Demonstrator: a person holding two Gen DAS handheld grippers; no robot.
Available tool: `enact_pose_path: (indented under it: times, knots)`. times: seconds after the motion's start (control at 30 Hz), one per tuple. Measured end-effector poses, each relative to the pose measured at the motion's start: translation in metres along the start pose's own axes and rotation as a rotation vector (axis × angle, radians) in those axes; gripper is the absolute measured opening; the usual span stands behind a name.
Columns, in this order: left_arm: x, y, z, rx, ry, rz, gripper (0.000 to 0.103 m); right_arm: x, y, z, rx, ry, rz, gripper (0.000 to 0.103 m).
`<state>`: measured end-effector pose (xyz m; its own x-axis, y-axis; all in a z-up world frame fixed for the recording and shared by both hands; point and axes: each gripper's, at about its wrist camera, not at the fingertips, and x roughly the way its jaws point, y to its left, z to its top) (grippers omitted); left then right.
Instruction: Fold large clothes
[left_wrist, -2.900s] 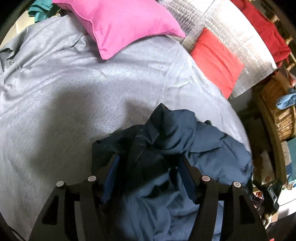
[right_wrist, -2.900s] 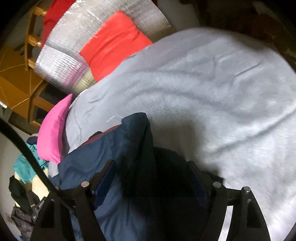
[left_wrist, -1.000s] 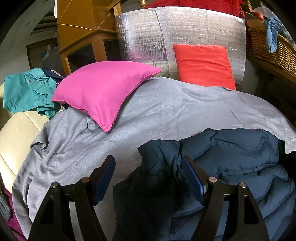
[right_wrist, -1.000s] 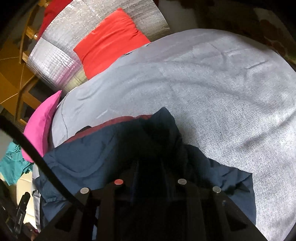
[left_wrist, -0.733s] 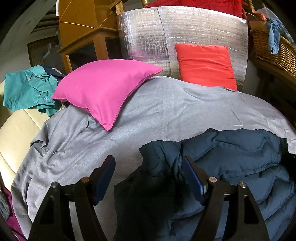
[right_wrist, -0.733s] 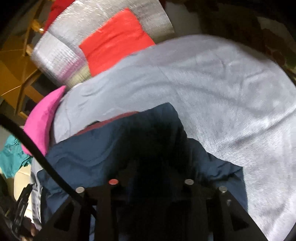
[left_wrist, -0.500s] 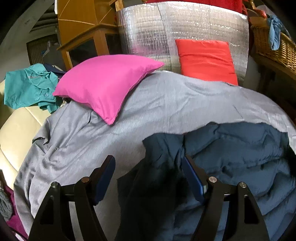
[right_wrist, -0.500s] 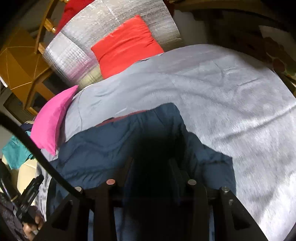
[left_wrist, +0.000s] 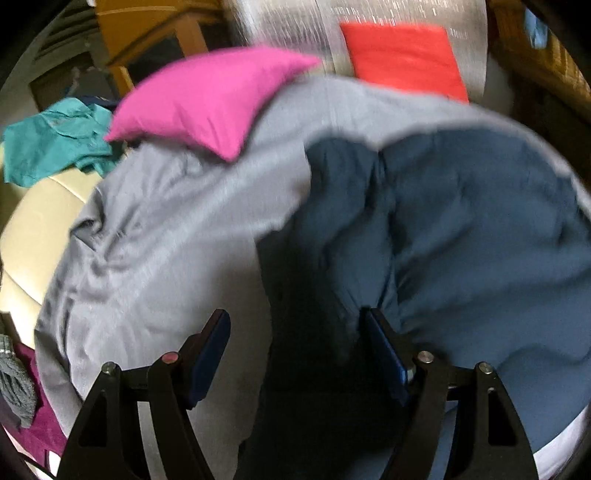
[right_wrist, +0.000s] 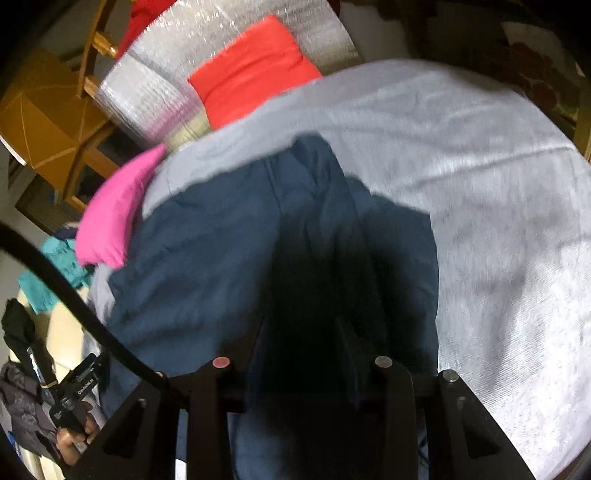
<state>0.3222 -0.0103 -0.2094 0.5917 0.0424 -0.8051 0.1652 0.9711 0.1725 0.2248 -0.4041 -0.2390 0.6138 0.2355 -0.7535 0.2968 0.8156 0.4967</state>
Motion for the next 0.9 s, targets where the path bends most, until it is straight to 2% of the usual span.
enact_pose_path:
  times: [0.13,0.23,0.33,0.47,0.5,0.57,0.6,0.63,0.7,0.77,0.9]
  knots:
    - [-0.01,0.009,-0.006,-0.064,-0.007,-0.028,0.077,-0.008,0.004,-0.009,-0.012,-0.026,-0.001,0.04]
    - [-0.032,0.015,-0.017,-0.09,-0.058,-0.053,0.077,-0.026,0.007,-0.025,-0.024,-0.056,0.051,0.04]
    - [-0.054,0.016,-0.033,-0.099,-0.103,-0.098,0.077,-0.046,0.018,-0.049,-0.092,-0.094,0.07,0.04]
    - [-0.061,0.001,-0.054,-0.068,-0.08,-0.156,0.077,-0.051,0.036,-0.075,-0.177,-0.061,0.117,0.04]
    - [-0.059,-0.007,-0.058,-0.041,-0.068,-0.155,0.078,-0.047,0.039,-0.08,-0.189,-0.044,0.115,0.04]
    - [-0.049,-0.025,-0.061,0.04,-0.056,-0.07,0.082,-0.025,0.046,-0.088,-0.205,0.034,0.081,0.042]
    - [-0.042,-0.03,-0.06,0.061,-0.045,-0.032,0.088,-0.017,0.048,-0.091,-0.213,0.064,0.056,0.042]
    - [-0.038,-0.031,-0.06,0.063,-0.036,-0.022,0.089,-0.01,0.05,-0.093,-0.223,0.079,0.032,0.042]
    - [-0.036,-0.029,-0.058,0.031,-0.022,-0.025,0.089,-0.011,0.052,-0.091,-0.212,0.073,0.032,0.043]
    - [-0.043,-0.026,-0.059,0.001,-0.045,-0.032,0.088,-0.019,0.05,-0.091,-0.173,0.054,0.077,0.043]
    - [-0.07,-0.037,-0.065,0.001,-0.151,-0.089,0.087,-0.032,0.063,-0.09,-0.204,-0.018,0.153,0.043]
